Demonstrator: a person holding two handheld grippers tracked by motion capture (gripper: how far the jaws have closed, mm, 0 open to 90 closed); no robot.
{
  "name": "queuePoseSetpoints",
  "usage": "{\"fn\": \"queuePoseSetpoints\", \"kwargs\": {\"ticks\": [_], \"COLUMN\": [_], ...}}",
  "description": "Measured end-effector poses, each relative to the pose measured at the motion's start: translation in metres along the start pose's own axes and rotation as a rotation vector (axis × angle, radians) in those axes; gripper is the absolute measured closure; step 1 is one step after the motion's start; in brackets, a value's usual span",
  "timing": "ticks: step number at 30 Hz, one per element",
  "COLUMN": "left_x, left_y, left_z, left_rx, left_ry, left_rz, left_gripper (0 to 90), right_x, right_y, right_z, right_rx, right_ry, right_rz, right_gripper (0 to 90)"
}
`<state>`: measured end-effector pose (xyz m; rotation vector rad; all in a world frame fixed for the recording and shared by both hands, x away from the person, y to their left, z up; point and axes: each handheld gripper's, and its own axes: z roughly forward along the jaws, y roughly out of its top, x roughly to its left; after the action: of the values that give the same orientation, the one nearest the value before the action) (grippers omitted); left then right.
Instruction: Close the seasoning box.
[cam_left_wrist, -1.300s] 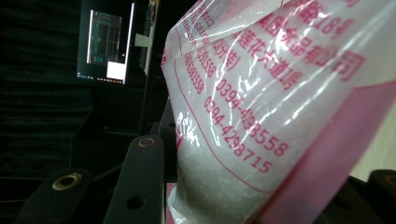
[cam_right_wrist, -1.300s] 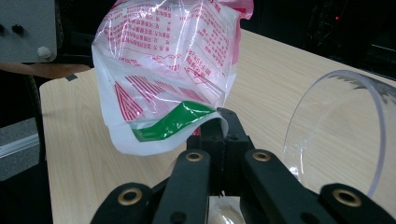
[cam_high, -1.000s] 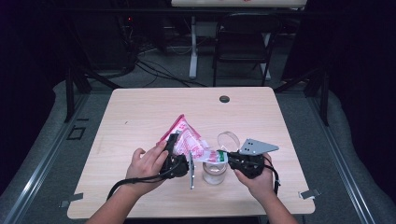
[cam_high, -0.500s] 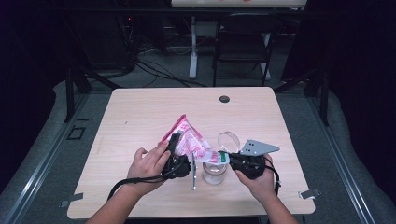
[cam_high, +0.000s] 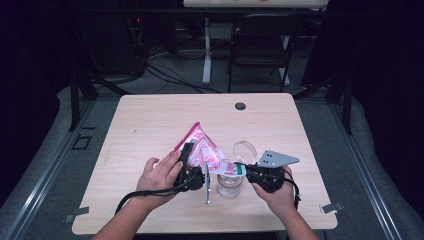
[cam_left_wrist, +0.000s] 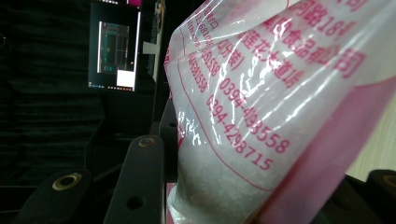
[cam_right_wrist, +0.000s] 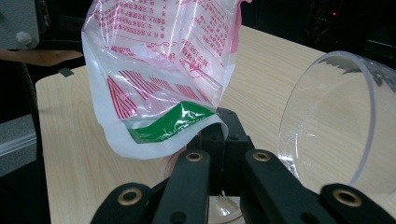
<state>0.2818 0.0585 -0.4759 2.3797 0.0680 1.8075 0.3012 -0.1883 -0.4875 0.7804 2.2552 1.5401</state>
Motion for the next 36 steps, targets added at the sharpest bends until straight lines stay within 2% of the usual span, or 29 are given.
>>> {"fn": "queuePoseSetpoints", "kwargs": {"ticks": [10, 11, 36], "left_x": [0.0001, 0.0007, 0.0020], "left_y": [0.0004, 0.0010, 0.0009], "left_z": [0.0001, -0.0008, -0.0015], "left_rx": [-0.012, 0.001, -0.002], "left_ry": [0.005, 0.001, 0.015], "left_rz": [-0.002, 0.001, 0.015], "left_gripper": [65.4, 65.5, 65.5], "right_x": [-0.0002, -0.0003, 0.0001], "right_y": [-0.0003, -0.0002, -0.0013], "right_z": [-0.0006, -0.0006, 0.0013], "right_rx": [0.001, 0.002, 0.002], "right_ry": [0.000, 0.000, -0.001], "right_rz": [-0.002, -0.003, 0.000], "right_gripper": [90.0, 90.0, 90.0]}}
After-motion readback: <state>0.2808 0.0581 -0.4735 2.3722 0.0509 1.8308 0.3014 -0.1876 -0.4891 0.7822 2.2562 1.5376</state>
